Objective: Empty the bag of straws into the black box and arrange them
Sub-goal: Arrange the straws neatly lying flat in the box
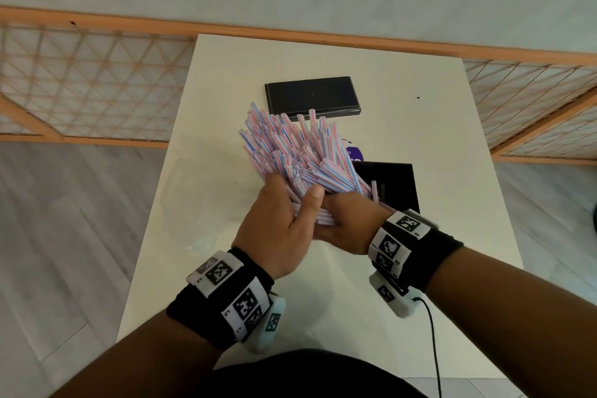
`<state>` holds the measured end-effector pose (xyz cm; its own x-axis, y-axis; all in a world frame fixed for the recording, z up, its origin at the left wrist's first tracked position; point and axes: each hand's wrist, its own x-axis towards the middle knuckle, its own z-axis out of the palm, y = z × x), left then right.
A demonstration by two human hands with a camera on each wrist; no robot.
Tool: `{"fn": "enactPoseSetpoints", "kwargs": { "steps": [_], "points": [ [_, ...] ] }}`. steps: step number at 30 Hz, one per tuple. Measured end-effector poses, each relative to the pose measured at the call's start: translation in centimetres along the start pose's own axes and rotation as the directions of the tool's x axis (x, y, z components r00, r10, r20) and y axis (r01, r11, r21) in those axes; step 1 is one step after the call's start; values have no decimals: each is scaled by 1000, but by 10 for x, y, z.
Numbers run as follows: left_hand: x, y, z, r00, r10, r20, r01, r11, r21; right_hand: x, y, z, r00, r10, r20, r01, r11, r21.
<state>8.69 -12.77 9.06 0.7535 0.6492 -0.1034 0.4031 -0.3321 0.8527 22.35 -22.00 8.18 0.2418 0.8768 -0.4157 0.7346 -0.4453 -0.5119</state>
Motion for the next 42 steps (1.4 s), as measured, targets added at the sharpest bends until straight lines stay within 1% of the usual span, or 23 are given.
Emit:
{"fn": "enactPoseSetpoints", "kwargs": {
  "steps": [2, 4, 5, 6, 8, 10, 12, 14, 17, 18, 20, 21, 22, 24, 26, 27, 29, 30, 32, 34, 38, 40, 42],
  "points": [
    [-2, 2, 5, 999, -1, 37, 0, 999, 39, 2, -8, -2, 999, -13, -53, 10, 998, -56],
    [-3, 5, 7, 998, 0, 56, -8, 990, 142, 3, -19, -4, 998, -35, -56, 26, 988, -155],
    [-2, 6, 7, 999, 8, 54, -17, 985, 169, 2, -23, -4, 998, -14, -60, 4, 984, -176],
    [-1, 6, 7, 999, 16, 51, -24, 985, 172, 1, -23, -2, 996, 3, -87, -17, 987, -163],
    [2, 3, 4, 999, 33, 33, -38, 987, 157, -3, -23, 1, 986, 61, -156, -72, 995, -66],
    [4, 0, 0, 999, 45, 5, -45, 985, 165, -6, -23, 4, 977, 87, -197, -92, 996, -14],
    [3, -2, -3, 998, 57, -8, -54, 981, 187, -14, -24, 3, 980, 42, -197, -47, 999, -23],
    [2, -4, -4, 997, 69, -21, -63, 976, 206, -23, -24, 3, 988, 5, -156, -17, 997, -75],
    [1, -10, -4, 993, 102, -53, -88, 973, 214, -37, -18, 1, 988, -11, -152, -17, 984, -180],
    [-1, -11, -4, 992, 111, -65, -94, 972, 215, -43, -16, -2, 985, -30, -171, -9, 975, -222],
    [-3, -11, -4, 987, 125, -103, -101, 972, 210, -54, -10, -10, 955, -76, -288, -14, 954, -299],
    [-5, -10, -5, 985, 124, -119, -98, 974, 203, -60, -5, -16, 933, -64, -353, -64, 939, -339],
    [-6, -10, -6, 986, 116, -121, -91, 977, 191, -66, 0, -23, 919, -17, -394, -145, 915, -378],
    [-6, -10, -8, 993, 87, -84, -71, 982, 173, -75, 9, -40, 901, 186, -391, -357, 830, -428],
    [-4, -10, -8, 998, 48, -31, -41, 983, 176, -79, 20, -53, 867, 394, -305, -492, 777, -394],
    [-3, -10, -8, 999, 29, -17, -26, 983, 182, -78, 27, -57, 857, 441, -266, -512, 786, -348],
    [-1, -9, -8, 1000, 12, -16, -8, 982, 189, -74, 35, -62, 864, 452, -222, -499, 825, -265],
    [0, -9, -8, 1000, 8, -19, -5, 983, 185, -72, 38, -63, 876, 420, -237, -473, 843, -254],
    [0, -9, -7, 1000, 12, -26, -7, 985, 171, -70, 39, -65, 898, 306, -316, -387, 890, -239],
    [1, -9, -7, 999, 26, -36, -19, 985, 170, -67, 35, -65, 911, 212, -353, -290, 939, -184],
    [2, -9, -9, 999, 26, -37, -19, 986, 168, -54, 32, -50, 959, 114, -259, -154, 979, -137],
    [2, -10, -9, 999, 25, -36, -19, 985, 169, -48, 33, -45, 957, 65, -284, -109, 984, -144],
    [1, -11, -9, 999, 19, -32, -13, 986, 165, -48, 34, -49, 923, -2, -384, -56, 989, -140]
  ]
}}
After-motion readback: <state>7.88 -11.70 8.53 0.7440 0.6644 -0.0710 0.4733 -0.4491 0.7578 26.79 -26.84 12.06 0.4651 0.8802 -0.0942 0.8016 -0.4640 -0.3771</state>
